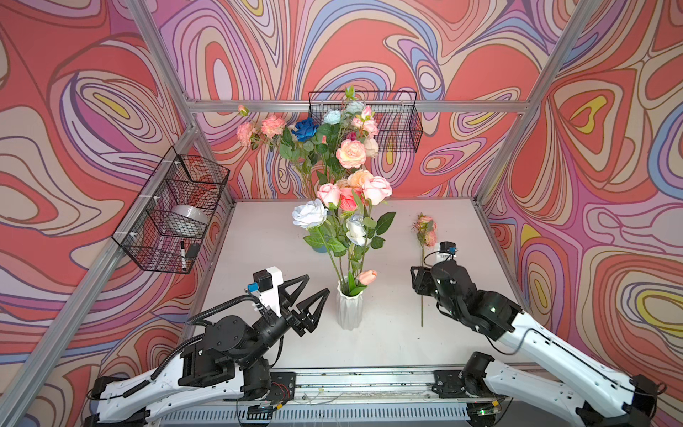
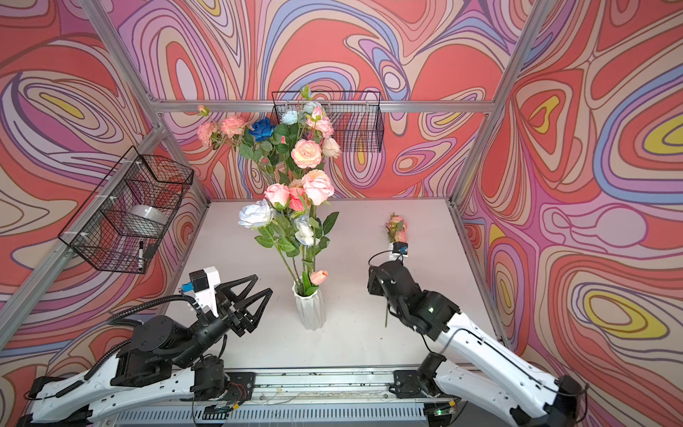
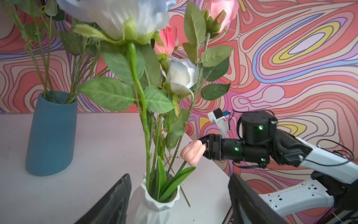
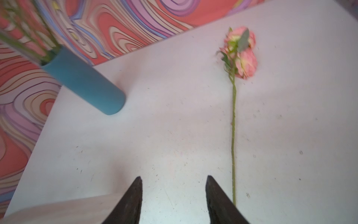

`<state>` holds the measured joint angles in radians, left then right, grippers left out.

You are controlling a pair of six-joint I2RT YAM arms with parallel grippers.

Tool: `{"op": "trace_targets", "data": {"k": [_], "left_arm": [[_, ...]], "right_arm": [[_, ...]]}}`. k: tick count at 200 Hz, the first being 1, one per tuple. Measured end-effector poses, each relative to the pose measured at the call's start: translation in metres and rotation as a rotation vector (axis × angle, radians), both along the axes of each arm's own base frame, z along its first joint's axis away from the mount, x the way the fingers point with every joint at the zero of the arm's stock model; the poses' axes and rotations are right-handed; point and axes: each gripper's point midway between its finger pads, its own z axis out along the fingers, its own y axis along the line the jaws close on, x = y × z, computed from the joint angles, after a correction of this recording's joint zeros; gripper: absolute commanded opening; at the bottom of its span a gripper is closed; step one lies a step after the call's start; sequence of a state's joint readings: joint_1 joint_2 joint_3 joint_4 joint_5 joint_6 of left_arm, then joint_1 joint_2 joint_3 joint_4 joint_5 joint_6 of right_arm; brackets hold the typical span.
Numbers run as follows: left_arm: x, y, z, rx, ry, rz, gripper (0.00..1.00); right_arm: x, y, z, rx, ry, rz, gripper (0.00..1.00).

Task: Arrange flowers in a vase
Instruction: Pick up the flower from the top-right of the table.

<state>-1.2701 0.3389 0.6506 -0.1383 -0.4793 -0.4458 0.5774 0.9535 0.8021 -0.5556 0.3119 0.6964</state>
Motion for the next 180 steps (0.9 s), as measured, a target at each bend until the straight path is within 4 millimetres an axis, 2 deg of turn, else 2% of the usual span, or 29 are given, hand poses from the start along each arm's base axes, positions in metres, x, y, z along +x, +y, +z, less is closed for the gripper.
{"op": "trace_targets", "data": {"k": [20,39,76,107,138,158,180], "left_arm": [[0.000,0.008,-0.011,0.006,0.027,0.016,0.81],[0.000,0.015,-0.016,0.002,0.043,0.025,0.81],[-0.001,0.021,-0.024,0.008,0.064,0.031,0.80],[-0.001,0.021,-0.031,0.027,0.081,0.032,0.80],[-0.001,0.021,-0.034,0.036,0.087,0.032,0.80],[-0.001,0.021,-0.035,0.037,0.091,0.032,0.80],[-0.002,0.023,-0.034,0.029,0.092,0.032,0.80]], "right_arm": [[0.029,-0.028,-0.047,0.012,0.150,-0.079,0.51],[0.051,-0.040,-0.083,0.005,0.264,-0.108,0.52],[0.111,-0.051,-0.120,-0.002,0.367,-0.128,0.56],[0.143,-0.062,-0.148,-0.022,0.428,-0.148,0.51],[0.165,-0.066,-0.172,-0.049,0.490,-0.148,0.37],[0.177,-0.065,-0.170,-0.058,0.490,-0.138,0.19],[0.176,-0.067,-0.173,-0.069,0.509,-0.130,0.04]]}}
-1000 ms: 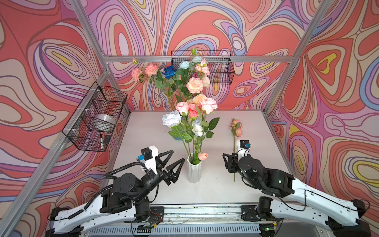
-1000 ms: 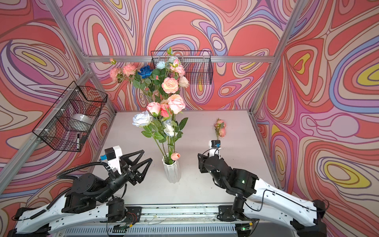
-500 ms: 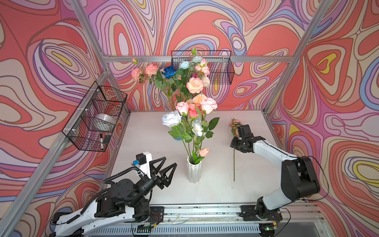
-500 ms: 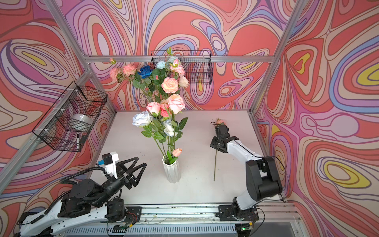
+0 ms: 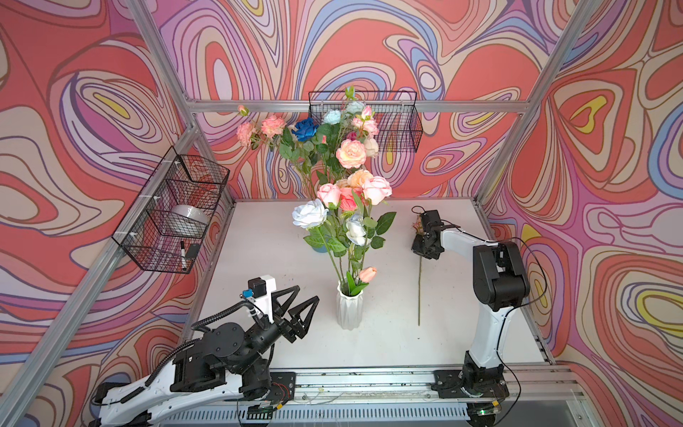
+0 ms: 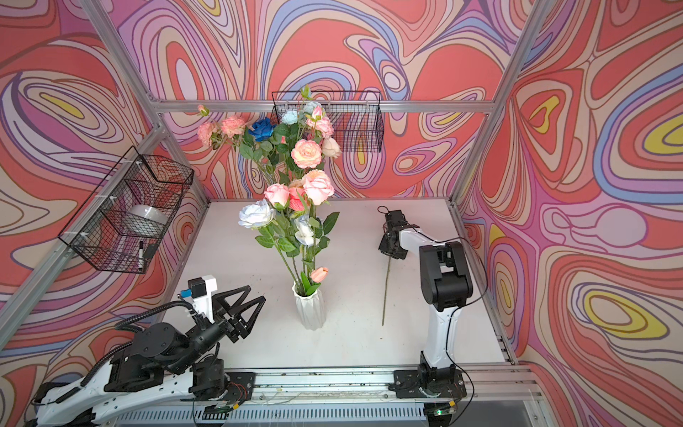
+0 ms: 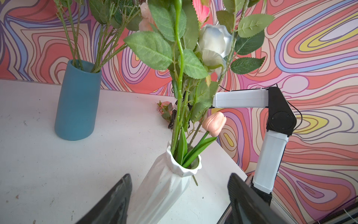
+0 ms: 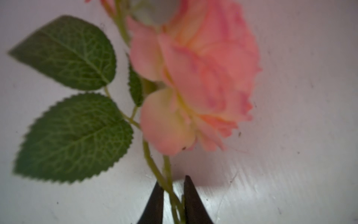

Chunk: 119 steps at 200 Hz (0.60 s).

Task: Arrange flowers in a vase
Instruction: Pick up the flower from the top-right of the table.

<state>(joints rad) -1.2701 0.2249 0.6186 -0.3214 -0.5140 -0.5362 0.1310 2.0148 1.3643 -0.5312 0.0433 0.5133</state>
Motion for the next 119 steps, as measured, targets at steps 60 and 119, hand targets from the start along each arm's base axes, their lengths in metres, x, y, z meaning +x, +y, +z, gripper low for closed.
{"op": "trace_targets", "data": {"k": [60,119], "left_arm": [[0.000,0.001,-0.004,0.016,0.008,-0.001,0.80],[-0.010,-0.008,0.022,0.018,-0.005,-0.078,0.81]], "right_arm": [[-0.043,-0.003,0.057,0.023,-0.118,0.018,0.00],[-0.119,0.046,0.239,0.131,-0.630,0.205,0.00]]}}
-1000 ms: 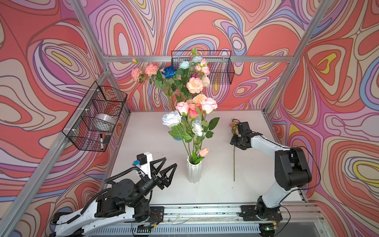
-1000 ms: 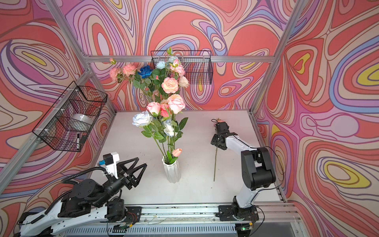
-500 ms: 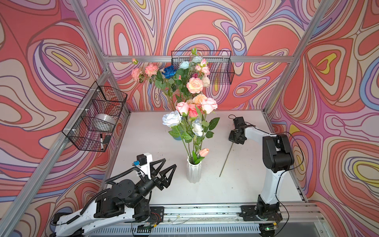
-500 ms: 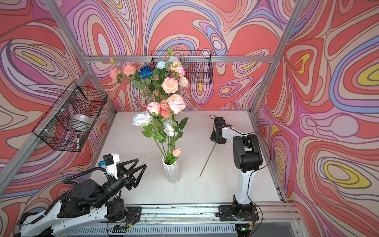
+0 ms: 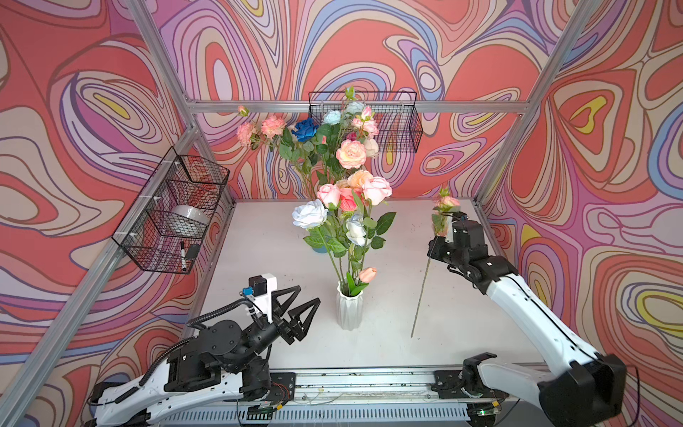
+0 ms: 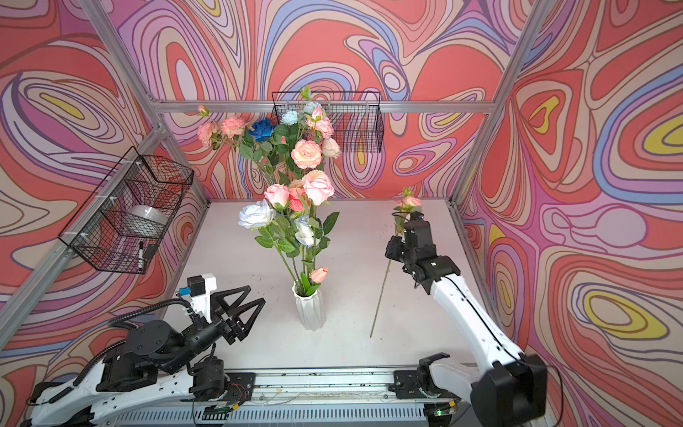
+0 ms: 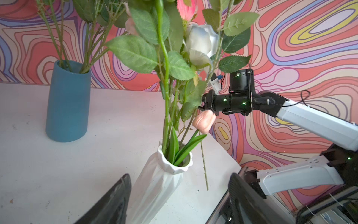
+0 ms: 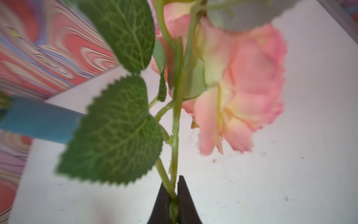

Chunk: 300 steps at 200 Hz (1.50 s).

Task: Arrange flowers in a vase
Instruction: Pick up the flower from the top-right of the table, then place the flower in the vase.

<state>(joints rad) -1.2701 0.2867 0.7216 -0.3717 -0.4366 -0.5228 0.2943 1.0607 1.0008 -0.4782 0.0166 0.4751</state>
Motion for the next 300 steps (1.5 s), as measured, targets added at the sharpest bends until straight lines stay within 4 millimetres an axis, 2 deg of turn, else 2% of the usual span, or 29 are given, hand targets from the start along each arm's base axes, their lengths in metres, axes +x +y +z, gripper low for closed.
{"op": "trace_targets", "data": {"k": [14,37,58,80,113,134,173,198,234,300], "left_arm": [[-0.003,-0.001,0.011,-0.012,-0.010,-0.022,0.81],[-0.006,-0.001,0.020,-0.021,-0.022,-0.041,0.81],[-0.006,-0.001,0.019,-0.015,-0.022,-0.041,0.81],[-0.006,0.000,0.015,0.000,-0.016,-0.038,0.81],[-0.006,0.006,0.013,0.004,-0.014,-0.028,0.81],[-0.006,0.010,0.013,-0.003,-0.013,-0.017,0.81],[-0.005,0.014,0.011,0.001,-0.012,-0.002,0.81],[-0.005,0.018,0.011,0.000,-0.013,0.005,0.81],[-0.006,0.025,0.011,-0.011,-0.016,0.009,0.81],[-0.008,0.034,0.014,-0.036,-0.024,0.015,0.82]], "right_arm": [[-0.026,0.018,0.045,0.043,-0.126,0.089,0.00],[-0.059,0.031,0.107,0.114,-0.278,0.197,0.00],[-0.075,0.046,0.157,0.163,-0.378,0.298,0.00],[-0.093,0.074,0.208,0.200,-0.470,0.434,0.00],[-0.113,0.115,0.262,0.244,-0.570,0.603,0.00],[-0.125,0.149,0.286,0.260,-0.624,0.703,0.00],[-0.165,0.238,0.305,0.218,-0.719,0.895,0.00],[-0.176,0.272,0.308,0.148,-0.802,0.908,0.00],[-0.174,0.293,0.307,0.009,-0.924,0.812,0.00],[-0.149,0.298,0.282,-0.149,-0.963,0.669,0.00]]}}
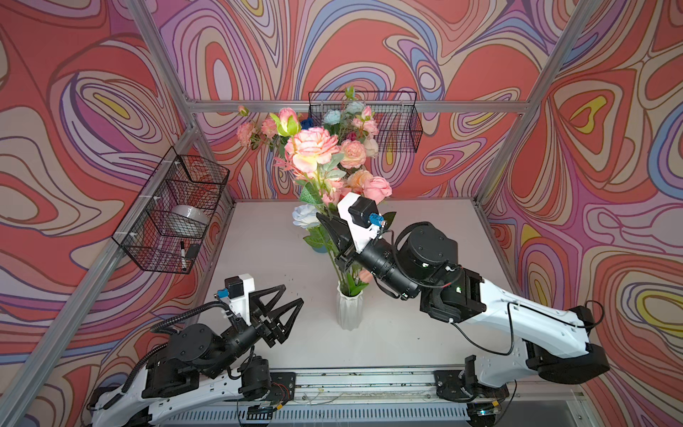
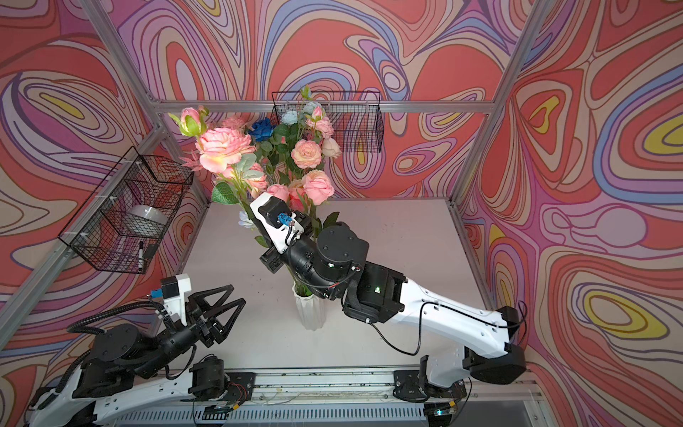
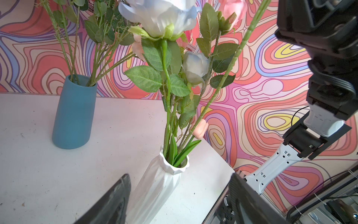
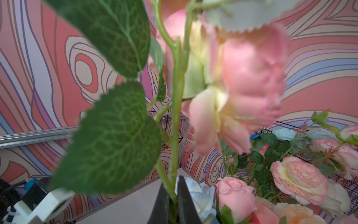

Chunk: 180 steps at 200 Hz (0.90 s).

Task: Arrange flowers in a vase
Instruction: Place the flower in the vase.

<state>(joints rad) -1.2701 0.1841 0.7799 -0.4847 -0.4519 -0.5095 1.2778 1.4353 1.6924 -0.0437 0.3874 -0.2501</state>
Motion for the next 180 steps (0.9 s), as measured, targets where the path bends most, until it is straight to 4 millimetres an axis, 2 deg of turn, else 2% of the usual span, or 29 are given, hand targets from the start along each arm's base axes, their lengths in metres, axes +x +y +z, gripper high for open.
{"op": "trace_targets", "data": {"k": [64,87,104,119,125,127,134,139,154,180], "left_arm": [[0.000,0.006,0.001,-0.013,-0.004,0.010,0.82],[0.000,0.006,0.000,-0.013,-0.003,0.013,0.82],[0.000,0.006,0.000,-0.013,-0.003,0.013,0.82],[0.000,0.006,0.000,-0.012,-0.003,0.013,0.83],[0.000,0.006,0.000,-0.012,-0.003,0.014,0.83],[0.000,0.006,0.000,-0.012,-0.003,0.016,0.83],[0.001,0.007,0.000,-0.011,-0.003,0.019,0.84],[0.001,0.007,0.000,-0.011,-0.002,0.021,0.83],[0.003,0.008,-0.001,-0.006,0.000,0.034,0.84],[0.009,0.013,-0.005,0.008,0.008,0.081,0.85]], "right_arm": [[0.004,0.008,-0.027,-0.015,0.040,-0.003,0.00],[0.006,0.009,-0.044,-0.029,0.068,-0.010,0.00],[0.009,0.011,-0.062,-0.049,0.101,-0.020,0.34],[0.010,0.011,-0.080,-0.076,0.134,-0.024,0.48],[0.009,0.009,-0.085,-0.077,0.149,-0.024,0.69],[0.009,0.009,-0.087,-0.083,0.151,-0.023,0.79],[0.008,0.006,-0.092,-0.084,0.169,-0.023,0.94],[0.007,0.003,-0.095,-0.084,0.181,-0.021,0.98],[0.004,-0.006,-0.095,-0.072,0.202,-0.014,0.98],[-0.008,-0.033,-0.081,-0.002,0.223,0.018,0.98]]}}
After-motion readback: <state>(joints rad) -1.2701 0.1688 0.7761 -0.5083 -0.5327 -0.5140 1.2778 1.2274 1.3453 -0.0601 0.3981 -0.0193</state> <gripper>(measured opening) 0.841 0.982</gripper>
